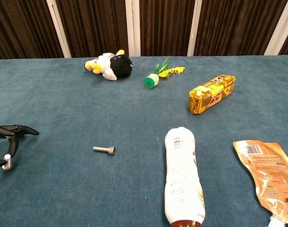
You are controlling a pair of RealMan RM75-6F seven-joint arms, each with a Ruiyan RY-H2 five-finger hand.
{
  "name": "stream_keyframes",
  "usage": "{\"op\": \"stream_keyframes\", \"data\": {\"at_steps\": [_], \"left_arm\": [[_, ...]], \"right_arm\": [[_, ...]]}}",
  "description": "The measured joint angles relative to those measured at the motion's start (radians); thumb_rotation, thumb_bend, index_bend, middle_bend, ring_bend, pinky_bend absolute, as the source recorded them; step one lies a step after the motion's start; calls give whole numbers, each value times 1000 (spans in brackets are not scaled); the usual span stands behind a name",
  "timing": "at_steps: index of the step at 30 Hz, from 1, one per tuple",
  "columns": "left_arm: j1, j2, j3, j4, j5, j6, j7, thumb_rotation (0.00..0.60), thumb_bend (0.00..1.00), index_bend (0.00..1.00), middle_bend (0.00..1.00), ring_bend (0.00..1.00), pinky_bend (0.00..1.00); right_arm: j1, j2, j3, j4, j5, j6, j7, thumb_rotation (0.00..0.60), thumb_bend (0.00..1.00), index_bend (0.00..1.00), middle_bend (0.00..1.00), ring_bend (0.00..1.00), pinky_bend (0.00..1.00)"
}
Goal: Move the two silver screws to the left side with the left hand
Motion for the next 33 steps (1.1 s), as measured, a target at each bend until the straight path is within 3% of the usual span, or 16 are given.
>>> {"op": "stream_keyframes", "data": {"at_steps": [17, 33], "left_arm": [[-8, 21, 21, -6, 11, 35, -57, 600, 529, 571, 73, 0, 0], [-24, 20, 48, 9, 20, 26, -58, 600, 421, 535, 71, 0, 0]], "right_arm": [[-2, -3, 4, -3, 10, 4, -3, 600, 113, 160, 68, 18, 0], [-6, -4, 6, -7, 11, 11, -1, 600, 113, 161, 67, 18, 0]]}}
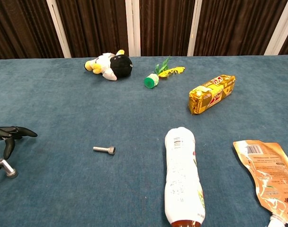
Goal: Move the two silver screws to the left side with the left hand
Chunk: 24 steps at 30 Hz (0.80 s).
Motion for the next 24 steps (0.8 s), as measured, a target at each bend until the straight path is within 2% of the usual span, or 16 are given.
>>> {"op": "stream_keyframes", "data": {"at_steps": [8, 15, 19, 24], "left_arm": [[-2, 16, 15, -6, 9, 12, -2, 600, 420, 513, 61, 0, 0], [-1, 31, 19, -10, 9, 32, -13, 600, 398, 405, 41, 0, 0], [6, 60, 1, -29, -1, 85, 2, 600, 397, 396, 37, 0, 0], [13, 114, -44, -92, -30, 131, 119, 600, 396, 394, 39, 0, 0]], "right_arm": [[0, 1, 1, -2, 2, -1, 2, 600, 113, 161, 68, 18, 0], [-3, 1, 3, -4, 3, 5, 1, 600, 113, 160, 67, 18, 0], [-5, 1, 4, -6, 0, 10, 4, 600, 113, 161, 68, 18, 0], [-5, 3, 2, -9, -2, 10, 4, 600, 112, 161, 67, 18, 0]]}}
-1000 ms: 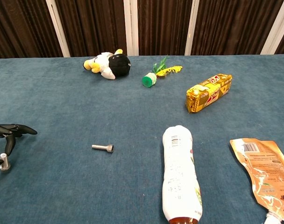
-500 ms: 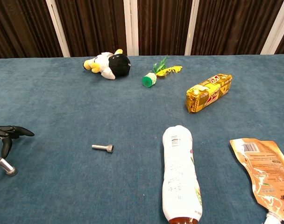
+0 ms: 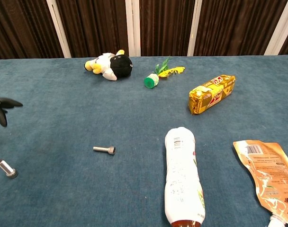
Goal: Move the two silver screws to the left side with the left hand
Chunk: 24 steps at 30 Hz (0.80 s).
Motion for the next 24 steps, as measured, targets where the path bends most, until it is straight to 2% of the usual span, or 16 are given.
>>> {"op": "stream_keyframes", "data": {"at_steps": [3, 7, 13, 16, 20, 24], "left_arm": [[-2, 34, -29, -67, -18, 10, 108, 600, 396, 396, 46, 0, 0], [-13, 74, -75, -169, -52, 2, 290, 600, 397, 445, 57, 0, 0], [-63, 117, -155, -344, -173, -97, 687, 600, 398, 439, 60, 0, 0], [-96, 118, -201, -425, -278, -150, 939, 600, 399, 453, 65, 0, 0], [-148, 91, -272, -537, -498, -201, 1278, 600, 400, 459, 68, 0, 0], [-203, 32, -332, -606, -723, -226, 1504, 600, 399, 458, 64, 0, 0]], "right_arm": [[0, 0, -1, -2, -1, 1, -3, 600, 113, 161, 68, 18, 0], [0, -2, -1, -2, 1, 0, -10, 600, 113, 161, 68, 18, 0], [7, -13, -2, 4, 13, -19, -30, 600, 113, 161, 68, 18, 0], [9, -17, -1, 7, 19, -23, -37, 600, 113, 161, 68, 18, 0], [11, -21, 1, 11, 28, -28, -44, 600, 113, 160, 68, 18, 0], [14, -26, 0, 15, 33, -39, -52, 600, 113, 160, 68, 18, 0]]}}
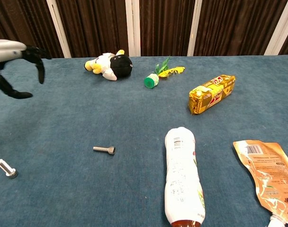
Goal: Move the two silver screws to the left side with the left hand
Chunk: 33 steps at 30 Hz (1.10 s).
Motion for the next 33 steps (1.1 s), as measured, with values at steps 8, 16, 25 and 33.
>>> {"op": "stream_keyframes", "data": {"at_steps": [8, 16, 25, 33], "left_arm": [[-105, -149, -54, -63, -258, -5, 235, 600, 400, 442, 57, 0, 0], [-127, -205, -37, -92, -277, 22, 274, 600, 403, 481, 61, 0, 0], [-128, -270, -13, -57, -274, 34, 275, 600, 446, 503, 69, 0, 0], [-126, -315, 4, -21, -272, 22, 268, 600, 444, 507, 70, 0, 0]], "right_arm": [[5, -5, 0, 6, 6, -12, -2, 600, 113, 161, 68, 18, 0], [4, -4, 1, 5, 8, -10, 3, 600, 113, 161, 68, 18, 0], [3, 1, 1, 2, 6, -7, 9, 600, 113, 161, 68, 18, 0], [4, 1, 1, 5, 6, -10, 13, 600, 113, 160, 67, 18, 0]]}}
